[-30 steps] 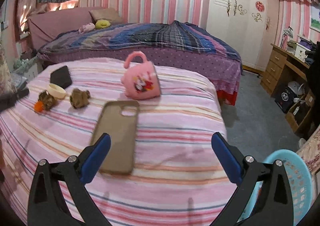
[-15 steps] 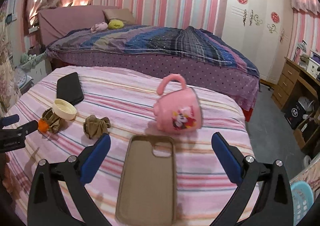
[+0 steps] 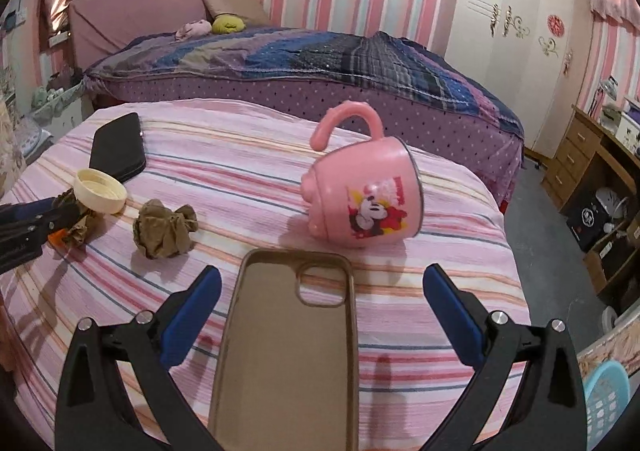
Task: Collect trash
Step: 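Grasp the brown crumpled paper with the left tool, then grasp the brown crumpled cloth with the right tool while the left tool holds its paper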
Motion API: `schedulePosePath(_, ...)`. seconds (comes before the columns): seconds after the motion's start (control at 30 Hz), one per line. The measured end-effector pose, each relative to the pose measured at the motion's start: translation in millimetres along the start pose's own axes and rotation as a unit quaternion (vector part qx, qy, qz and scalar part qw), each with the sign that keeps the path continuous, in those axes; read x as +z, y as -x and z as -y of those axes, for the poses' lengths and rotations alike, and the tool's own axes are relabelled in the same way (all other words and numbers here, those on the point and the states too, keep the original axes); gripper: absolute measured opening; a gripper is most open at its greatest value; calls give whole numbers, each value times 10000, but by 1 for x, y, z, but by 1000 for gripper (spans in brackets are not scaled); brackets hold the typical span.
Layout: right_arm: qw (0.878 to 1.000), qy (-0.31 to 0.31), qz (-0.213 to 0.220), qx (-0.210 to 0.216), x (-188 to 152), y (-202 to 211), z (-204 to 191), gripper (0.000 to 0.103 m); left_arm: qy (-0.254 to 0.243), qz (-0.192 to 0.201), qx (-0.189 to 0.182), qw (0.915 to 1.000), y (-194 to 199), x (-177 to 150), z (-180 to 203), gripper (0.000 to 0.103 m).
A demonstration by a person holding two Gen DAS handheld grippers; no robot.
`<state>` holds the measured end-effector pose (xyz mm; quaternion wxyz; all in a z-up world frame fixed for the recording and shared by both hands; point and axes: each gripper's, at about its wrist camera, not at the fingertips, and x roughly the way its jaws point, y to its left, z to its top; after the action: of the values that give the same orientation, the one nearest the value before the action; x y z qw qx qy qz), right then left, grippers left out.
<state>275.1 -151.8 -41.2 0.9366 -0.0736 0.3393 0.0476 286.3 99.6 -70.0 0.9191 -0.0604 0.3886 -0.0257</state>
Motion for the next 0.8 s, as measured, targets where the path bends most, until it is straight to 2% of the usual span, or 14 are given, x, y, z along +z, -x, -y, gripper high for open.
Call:
schedulePosePath(0.23, 9997, 101, 96, 201, 4, -4, -20, 98, 266, 254, -61, 9993, 22, 5, -20, 19)
schedulePosePath(0.43, 9987, 266, 69, 421, 11, -9, -41, 98, -66, 353, 513, 9980, 34, 8, -23, 19)
schedulePosePath(0.6, 9968, 451, 13, 656, 17, -19, -63, 97, 124, 289, 612, 9976, 33, 8, -38, 19)
schedulePosePath(0.7, 9942, 606, -167, 876, 19, -31, -79, 85, 205, 224, 660, 9974, 31, 9, -44, 19)
schedulePosePath(0.77, 9922, 729, -330, 959, 20, -38, -85, 67, 183, 234, 697, 9971, 33, 8, -44, 19)
schedulePosePath(0.8, 9915, 781, -367, 977, 20, -39, -87, 52, 182, 242, 709, 9970, 35, 7, -43, 19)
